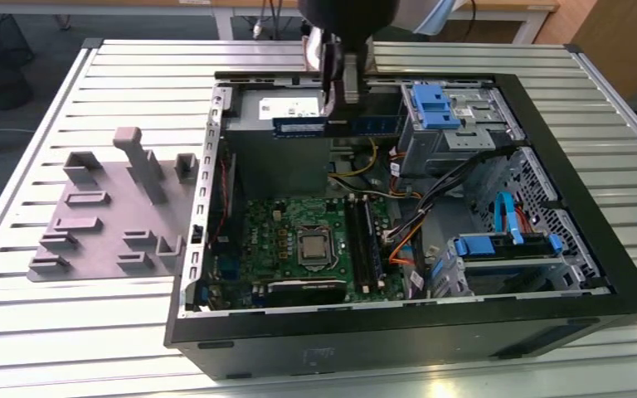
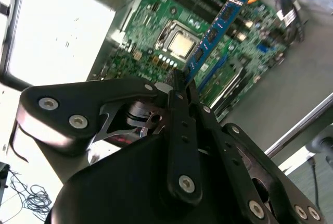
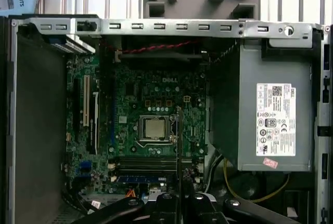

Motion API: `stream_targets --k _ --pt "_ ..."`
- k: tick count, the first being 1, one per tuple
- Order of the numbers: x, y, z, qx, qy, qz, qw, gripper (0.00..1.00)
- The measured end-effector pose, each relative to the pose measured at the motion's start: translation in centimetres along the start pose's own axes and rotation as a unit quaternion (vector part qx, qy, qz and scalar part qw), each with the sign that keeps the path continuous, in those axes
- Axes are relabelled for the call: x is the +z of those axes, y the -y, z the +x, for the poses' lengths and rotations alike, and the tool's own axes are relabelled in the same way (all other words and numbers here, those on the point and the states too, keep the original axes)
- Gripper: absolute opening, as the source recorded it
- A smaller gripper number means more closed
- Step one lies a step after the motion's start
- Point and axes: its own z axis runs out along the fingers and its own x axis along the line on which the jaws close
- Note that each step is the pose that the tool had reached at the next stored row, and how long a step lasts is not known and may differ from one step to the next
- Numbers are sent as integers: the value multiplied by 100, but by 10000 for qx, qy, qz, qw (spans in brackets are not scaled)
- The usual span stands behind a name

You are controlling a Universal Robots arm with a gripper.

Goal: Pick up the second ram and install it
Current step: 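Pick up the second ram and move it above second insertion slot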

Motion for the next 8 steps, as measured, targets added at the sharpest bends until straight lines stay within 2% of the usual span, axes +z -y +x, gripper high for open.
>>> stream_targets --k 8 --pt "-3 345 -2 -1 0 0 10000 14"
